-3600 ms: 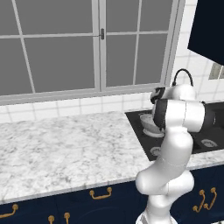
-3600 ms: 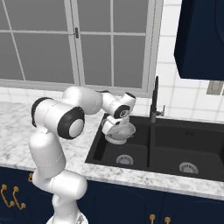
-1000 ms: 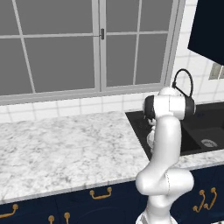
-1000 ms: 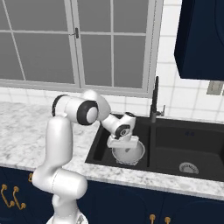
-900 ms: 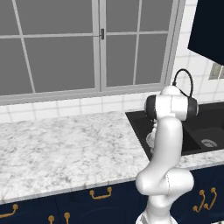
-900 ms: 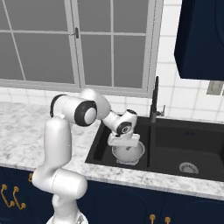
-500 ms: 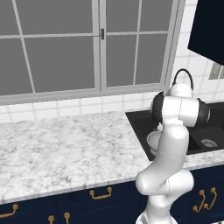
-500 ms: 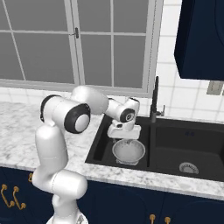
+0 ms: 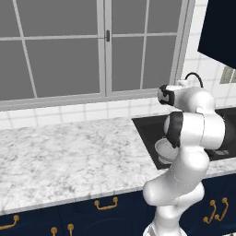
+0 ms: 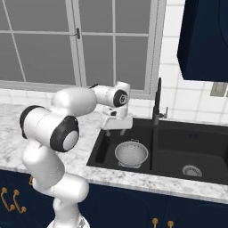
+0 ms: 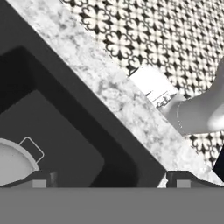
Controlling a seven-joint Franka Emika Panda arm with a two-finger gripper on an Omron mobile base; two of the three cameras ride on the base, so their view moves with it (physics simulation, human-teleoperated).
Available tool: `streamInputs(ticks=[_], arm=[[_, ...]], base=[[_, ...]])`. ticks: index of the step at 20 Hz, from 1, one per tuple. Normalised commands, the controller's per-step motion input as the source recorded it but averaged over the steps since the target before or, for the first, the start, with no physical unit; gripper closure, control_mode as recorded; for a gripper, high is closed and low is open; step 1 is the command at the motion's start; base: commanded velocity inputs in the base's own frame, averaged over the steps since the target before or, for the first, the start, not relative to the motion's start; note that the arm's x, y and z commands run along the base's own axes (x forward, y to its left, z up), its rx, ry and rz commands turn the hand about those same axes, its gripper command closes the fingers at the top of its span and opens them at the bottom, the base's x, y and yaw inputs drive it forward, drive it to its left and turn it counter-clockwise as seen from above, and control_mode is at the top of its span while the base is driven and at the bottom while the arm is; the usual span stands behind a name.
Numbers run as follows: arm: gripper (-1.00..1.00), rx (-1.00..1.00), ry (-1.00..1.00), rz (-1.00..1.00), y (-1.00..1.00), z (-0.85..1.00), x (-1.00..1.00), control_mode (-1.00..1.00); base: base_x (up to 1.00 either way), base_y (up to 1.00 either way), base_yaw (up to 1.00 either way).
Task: Put the colander in the sink, put the pear, tangerine in the colander, and turn on the sink faucet and pour water over the colander.
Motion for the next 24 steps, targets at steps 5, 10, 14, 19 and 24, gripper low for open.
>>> streamInputs(ticks=[5, 10, 14, 19, 24], arm=[[-1.0, 0.01, -0.11, 0.6, 0.2, 0.44, -0.69, -1.0], [-1.0, 0.09, -0.02, 0.79, 0.3, 0.07, -0.28, -1.0], [-1.0, 0.17, 0.11, 0.92, 0.2, 0.0, 0.0, -1.0], [-1.0, 0.24, 0.1, 0.88, 0.1, 0.0, 0.0, -1.0], [-1.0, 0.24, 0.0, 0.79, 0.02, 0.16, -0.04, -1.0]], base=[[0.0, 0.0, 0.0], [0.0, 0.0, 0.0], [0.0, 0.0, 0.0], [0.0, 0.0, 0.0], [0.0, 0.0, 0.0]])
